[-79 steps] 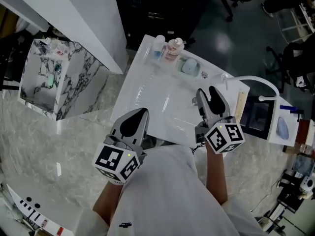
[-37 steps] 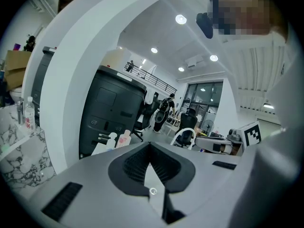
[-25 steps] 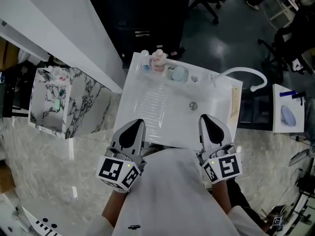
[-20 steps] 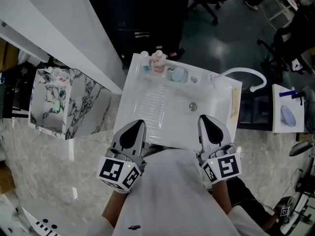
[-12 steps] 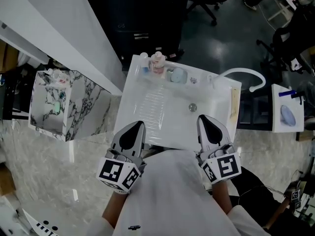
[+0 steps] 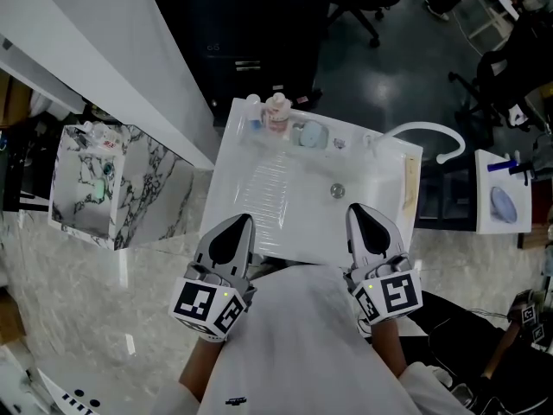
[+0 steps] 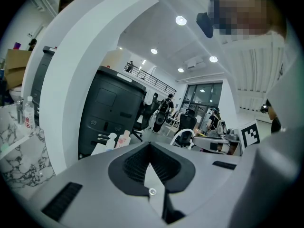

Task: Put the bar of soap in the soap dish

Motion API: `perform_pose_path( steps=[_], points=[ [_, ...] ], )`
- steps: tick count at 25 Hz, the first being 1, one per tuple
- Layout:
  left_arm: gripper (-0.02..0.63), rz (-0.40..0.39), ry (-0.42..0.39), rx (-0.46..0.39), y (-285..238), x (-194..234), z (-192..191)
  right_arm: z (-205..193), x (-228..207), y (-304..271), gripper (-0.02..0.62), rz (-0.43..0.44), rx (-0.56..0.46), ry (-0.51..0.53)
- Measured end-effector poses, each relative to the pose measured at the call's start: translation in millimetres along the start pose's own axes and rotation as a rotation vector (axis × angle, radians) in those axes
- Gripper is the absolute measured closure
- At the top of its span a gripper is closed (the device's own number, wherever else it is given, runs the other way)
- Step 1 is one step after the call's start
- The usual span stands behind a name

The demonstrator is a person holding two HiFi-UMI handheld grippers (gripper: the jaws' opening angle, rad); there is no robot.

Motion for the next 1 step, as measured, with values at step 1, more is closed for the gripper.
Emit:
perform_pose_path(
  steps=[1],
  points=[
    [0.597,0.0,0.001,0.0,0.7,0.7,-0.7,-0.2,0.5,0.0,0.578,-0.001,0.0,0.0]
  ],
)
Point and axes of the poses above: the fingertips, and each gripper's own axes: y backward along the fingers, x to its left, z out of its top, the point moved 3 cm from there along y, backward along the fingers, and after that the axes turned 6 degrees about -y, right-handed, at the moved point
